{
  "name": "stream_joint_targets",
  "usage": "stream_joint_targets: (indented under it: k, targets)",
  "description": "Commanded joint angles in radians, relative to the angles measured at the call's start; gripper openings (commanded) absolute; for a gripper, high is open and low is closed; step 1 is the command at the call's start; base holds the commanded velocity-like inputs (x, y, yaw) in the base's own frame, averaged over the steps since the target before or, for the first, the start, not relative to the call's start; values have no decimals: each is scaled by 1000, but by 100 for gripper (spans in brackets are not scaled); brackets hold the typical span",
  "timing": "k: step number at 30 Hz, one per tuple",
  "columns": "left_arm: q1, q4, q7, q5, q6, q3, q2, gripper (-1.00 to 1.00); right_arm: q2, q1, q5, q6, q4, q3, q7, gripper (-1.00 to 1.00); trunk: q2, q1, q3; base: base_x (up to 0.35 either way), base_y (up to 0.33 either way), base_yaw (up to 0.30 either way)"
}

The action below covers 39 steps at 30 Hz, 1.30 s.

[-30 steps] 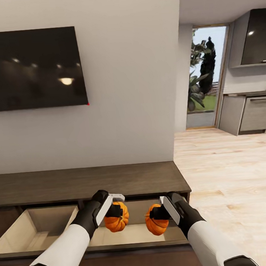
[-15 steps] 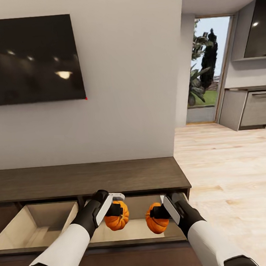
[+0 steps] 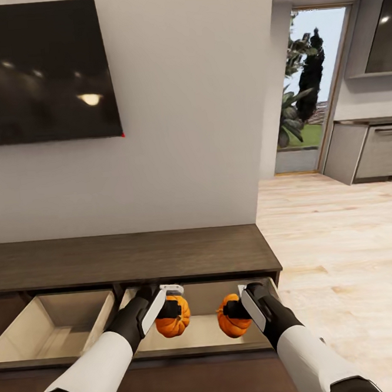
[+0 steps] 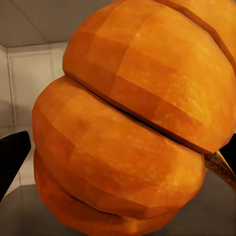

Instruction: Place each of the two pumpkins and all three candles from the living room inside a cabinet in the living room (use any cabinet), then make sure every cabinet is closed, and position the cauldron so it is next to a table in the living room.

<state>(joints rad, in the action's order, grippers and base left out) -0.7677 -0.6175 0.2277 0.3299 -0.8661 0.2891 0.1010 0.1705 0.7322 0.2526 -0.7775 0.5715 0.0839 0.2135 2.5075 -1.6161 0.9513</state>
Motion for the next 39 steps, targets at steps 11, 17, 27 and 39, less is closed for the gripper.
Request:
stream_joint_targets:
  k: [11,17,27,39]
  targets:
    - [-1,14,10,11,5,4,0,-100,3,0,20,13,1,5,68,-100,3,-3,32,0,0,0]
    - [-1,15,10,11,10,4,1,-100,3,0,20,14,1,5,69,-100,3,-4,40,0,0,0]
    - [-1,16,10,11,24,4,3,-100,4,0,21,13,1,5,69,-100,5,-8,75,0,0,0]
    - [-1,15,9,9,24,4,3,-100,4,0,22,12,1,5,69,-100,5,-8,75,7,0,0]
